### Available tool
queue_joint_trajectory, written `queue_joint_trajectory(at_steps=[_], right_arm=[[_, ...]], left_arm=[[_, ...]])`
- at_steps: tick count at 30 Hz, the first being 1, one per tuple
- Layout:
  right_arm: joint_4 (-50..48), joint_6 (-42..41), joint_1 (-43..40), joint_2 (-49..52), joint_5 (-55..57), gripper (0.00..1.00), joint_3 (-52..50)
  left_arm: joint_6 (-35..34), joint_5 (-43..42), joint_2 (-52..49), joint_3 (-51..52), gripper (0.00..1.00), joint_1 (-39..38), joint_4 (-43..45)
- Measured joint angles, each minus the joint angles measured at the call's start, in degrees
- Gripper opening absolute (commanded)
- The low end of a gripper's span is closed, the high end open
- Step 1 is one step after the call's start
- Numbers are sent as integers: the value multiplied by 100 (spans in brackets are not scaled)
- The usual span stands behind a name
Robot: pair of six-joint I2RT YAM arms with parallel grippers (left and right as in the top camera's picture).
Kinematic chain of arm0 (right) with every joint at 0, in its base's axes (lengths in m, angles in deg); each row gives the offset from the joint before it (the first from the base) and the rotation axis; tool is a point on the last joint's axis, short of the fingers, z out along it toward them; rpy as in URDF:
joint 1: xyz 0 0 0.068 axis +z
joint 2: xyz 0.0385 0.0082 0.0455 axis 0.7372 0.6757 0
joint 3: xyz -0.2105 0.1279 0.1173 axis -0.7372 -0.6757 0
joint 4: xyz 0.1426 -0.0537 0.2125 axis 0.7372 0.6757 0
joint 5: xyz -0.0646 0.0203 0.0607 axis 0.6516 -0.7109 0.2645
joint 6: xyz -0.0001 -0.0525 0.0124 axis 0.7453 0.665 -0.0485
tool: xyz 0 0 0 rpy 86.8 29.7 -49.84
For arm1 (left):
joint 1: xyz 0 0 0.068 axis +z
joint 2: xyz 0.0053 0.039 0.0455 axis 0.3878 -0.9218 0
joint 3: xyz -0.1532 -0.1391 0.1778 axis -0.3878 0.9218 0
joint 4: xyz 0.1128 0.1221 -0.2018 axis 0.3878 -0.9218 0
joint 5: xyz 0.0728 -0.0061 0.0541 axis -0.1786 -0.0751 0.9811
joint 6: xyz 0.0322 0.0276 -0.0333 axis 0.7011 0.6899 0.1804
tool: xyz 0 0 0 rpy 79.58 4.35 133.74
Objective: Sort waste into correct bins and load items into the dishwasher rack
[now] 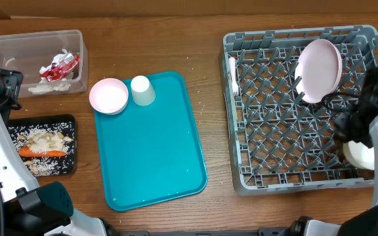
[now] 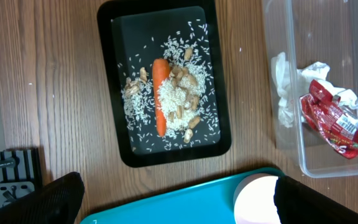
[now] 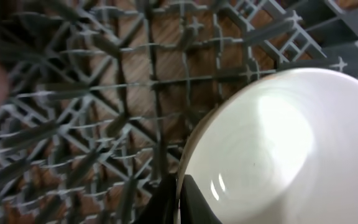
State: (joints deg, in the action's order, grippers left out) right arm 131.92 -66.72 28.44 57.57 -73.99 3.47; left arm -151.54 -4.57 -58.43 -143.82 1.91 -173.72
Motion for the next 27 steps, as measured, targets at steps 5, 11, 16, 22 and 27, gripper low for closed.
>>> queue_joint_trajectory(at_steps=[5,11,16,22,27], right_arm=[[-68,522,0,-136,-1287,4,199],[-2,1456,2,-192,-3298,4,199],[118,2037,2,-192,-4457,4,199],[57,2677,2,-199,-5886,4,151],[-302,2896,2,-243,-6699,4,-442]], left_arm=[[0,0,0,0,100,0,2],[0,0,0,0,100,0,2],[0,0,0,0,100,0,2],[0,0,0,0,100,0,2],[0,0,0,0,100,0,2]])
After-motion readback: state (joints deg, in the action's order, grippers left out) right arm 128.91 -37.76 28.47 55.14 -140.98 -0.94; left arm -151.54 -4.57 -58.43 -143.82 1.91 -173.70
